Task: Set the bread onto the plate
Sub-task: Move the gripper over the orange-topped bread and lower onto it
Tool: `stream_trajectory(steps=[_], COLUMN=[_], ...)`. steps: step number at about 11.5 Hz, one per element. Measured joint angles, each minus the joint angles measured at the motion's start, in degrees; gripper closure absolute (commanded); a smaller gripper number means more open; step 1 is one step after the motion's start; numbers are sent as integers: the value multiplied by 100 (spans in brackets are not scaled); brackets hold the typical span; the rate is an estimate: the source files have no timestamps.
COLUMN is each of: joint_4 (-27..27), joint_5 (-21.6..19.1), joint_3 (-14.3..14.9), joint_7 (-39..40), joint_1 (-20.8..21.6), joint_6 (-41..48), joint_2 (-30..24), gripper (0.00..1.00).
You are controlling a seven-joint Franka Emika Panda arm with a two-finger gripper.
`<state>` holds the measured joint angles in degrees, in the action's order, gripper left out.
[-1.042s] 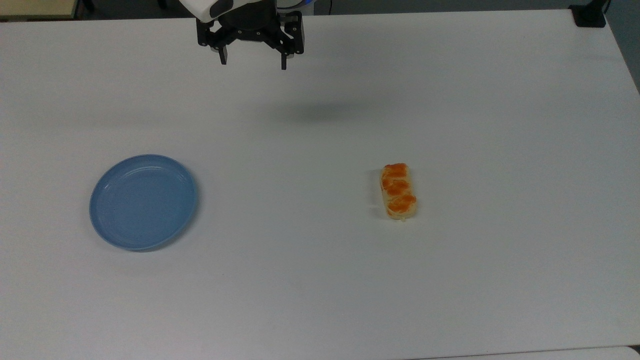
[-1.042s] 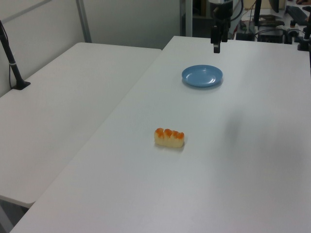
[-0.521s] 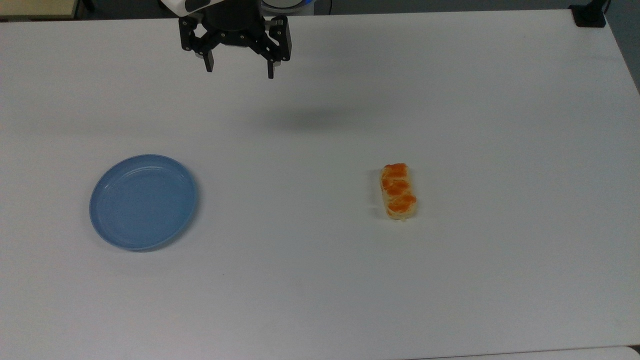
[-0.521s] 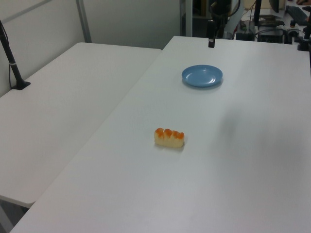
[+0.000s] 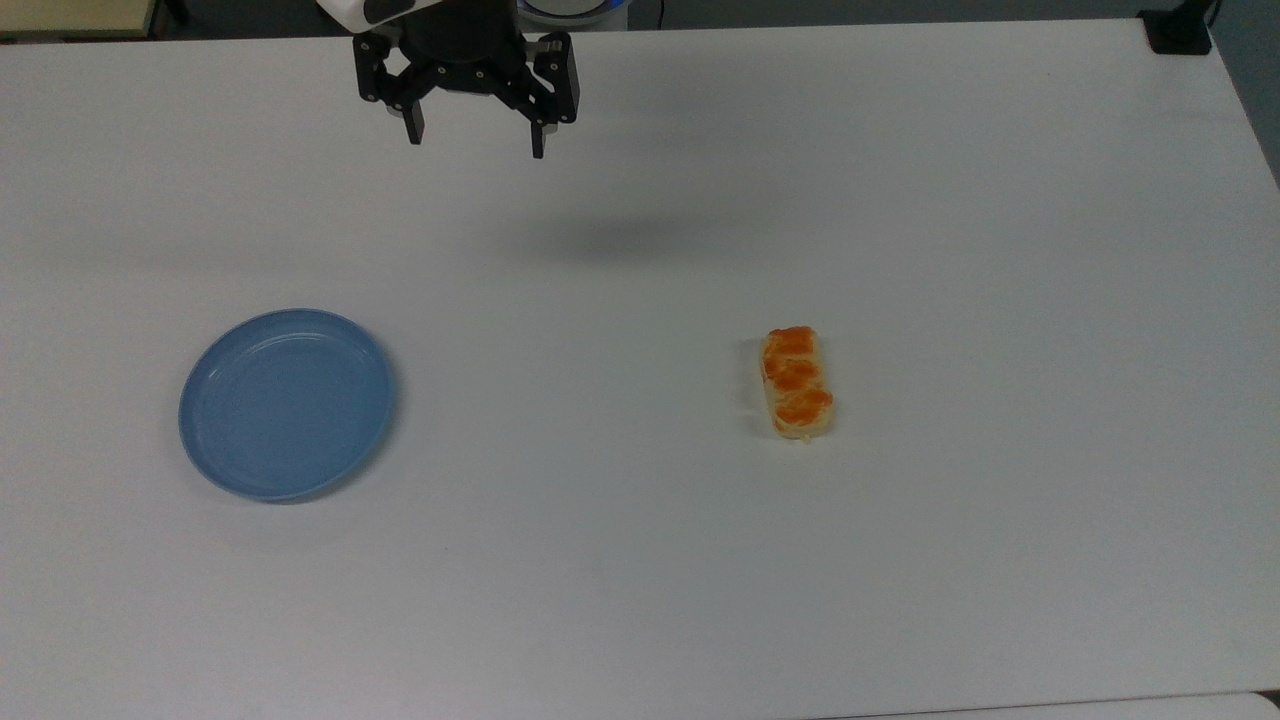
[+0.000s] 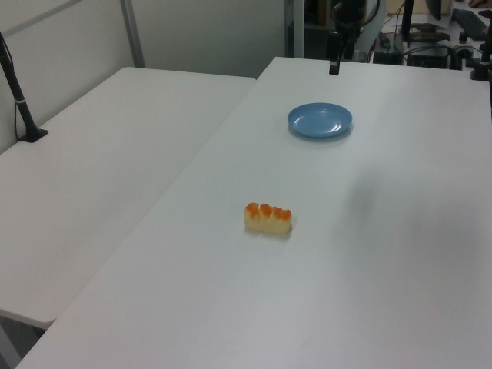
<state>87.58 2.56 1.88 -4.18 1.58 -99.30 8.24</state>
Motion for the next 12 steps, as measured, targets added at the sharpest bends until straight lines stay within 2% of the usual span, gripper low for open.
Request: stream_trajectory(steps=[2,5,6,8,10,12], joint_4=[12,-47,-102,-169,-322,-473], joint_5=[-23,-92,-296,-583,-596,-596], joint_3=[-11,-42,-39,-33,-31,-8], joint_7=[0,-69,-116,-333,-729,-843], joint_1=[114,994,1332,1641,1917,2101], joint_6=[0,-85,-302,-1177,-1785,-2092], joint_2=[55,554,844,1416,2091,2508], gripper=[0,0,0,0,0,7])
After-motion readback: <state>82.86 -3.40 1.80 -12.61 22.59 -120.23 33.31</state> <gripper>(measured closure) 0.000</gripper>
